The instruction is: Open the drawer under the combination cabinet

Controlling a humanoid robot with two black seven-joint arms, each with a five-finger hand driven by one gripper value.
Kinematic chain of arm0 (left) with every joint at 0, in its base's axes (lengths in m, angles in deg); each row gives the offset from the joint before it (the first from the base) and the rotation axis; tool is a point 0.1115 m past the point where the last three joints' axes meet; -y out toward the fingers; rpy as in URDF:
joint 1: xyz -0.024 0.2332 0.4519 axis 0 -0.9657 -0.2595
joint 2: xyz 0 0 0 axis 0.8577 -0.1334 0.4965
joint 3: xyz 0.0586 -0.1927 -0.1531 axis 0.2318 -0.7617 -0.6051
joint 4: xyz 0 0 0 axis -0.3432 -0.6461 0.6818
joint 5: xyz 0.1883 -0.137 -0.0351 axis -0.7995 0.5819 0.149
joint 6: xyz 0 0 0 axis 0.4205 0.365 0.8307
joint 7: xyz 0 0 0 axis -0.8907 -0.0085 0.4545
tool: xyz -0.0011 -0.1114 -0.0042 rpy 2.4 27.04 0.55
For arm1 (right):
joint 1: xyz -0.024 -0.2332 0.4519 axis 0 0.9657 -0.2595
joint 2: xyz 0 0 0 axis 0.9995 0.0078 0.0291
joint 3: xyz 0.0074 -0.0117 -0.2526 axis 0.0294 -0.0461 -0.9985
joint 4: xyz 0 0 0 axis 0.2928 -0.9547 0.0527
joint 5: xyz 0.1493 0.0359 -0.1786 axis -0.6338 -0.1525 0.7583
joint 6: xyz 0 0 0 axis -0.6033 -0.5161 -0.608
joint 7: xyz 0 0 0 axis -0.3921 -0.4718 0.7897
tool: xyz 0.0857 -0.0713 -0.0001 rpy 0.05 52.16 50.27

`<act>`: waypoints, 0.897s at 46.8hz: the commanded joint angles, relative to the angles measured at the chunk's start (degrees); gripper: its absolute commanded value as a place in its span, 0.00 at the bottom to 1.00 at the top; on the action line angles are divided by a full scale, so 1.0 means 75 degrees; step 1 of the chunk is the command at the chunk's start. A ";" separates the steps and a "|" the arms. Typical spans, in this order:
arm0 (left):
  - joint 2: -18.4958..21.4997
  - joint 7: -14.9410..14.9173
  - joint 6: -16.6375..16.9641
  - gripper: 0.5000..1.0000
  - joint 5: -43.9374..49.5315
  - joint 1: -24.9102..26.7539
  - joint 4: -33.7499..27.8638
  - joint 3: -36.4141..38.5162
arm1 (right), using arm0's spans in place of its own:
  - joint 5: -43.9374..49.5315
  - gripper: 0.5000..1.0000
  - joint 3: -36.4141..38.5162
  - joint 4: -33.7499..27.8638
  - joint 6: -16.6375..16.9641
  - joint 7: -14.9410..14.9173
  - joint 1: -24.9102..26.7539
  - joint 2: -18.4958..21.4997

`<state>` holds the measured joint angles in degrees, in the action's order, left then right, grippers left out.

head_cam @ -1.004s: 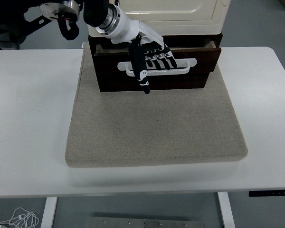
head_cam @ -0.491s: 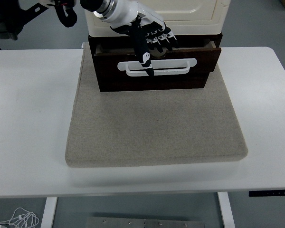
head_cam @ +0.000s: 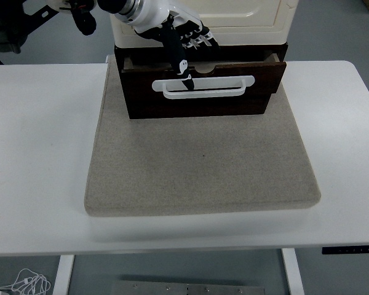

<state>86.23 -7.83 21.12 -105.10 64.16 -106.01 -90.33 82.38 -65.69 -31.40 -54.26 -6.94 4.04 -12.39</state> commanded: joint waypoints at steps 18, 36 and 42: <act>-0.0036 -0.0010 -0.0086 1.00 0.0011 -0.0070 -0.0082 0.0011 | 0.0000 0.85 0.0000 0.0000 0.0000 -0.0001 0.0008 0.0000; -0.0013 -0.0010 -0.0461 1.00 0.0047 -0.0093 -0.0083 -0.0083 | 0.0000 0.85 0.0000 0.0000 0.0000 -0.0001 0.0008 0.0000; -0.0001 -0.0010 -0.0601 1.00 0.0105 -0.0093 -0.0071 -0.0118 | 0.0000 0.85 0.0000 0.0000 0.0000 -0.0001 -0.0004 0.0000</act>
<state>86.22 -7.91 17.00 -104.58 63.44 -106.61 -91.07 82.38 -65.69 -31.40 -54.26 -6.96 4.02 -12.39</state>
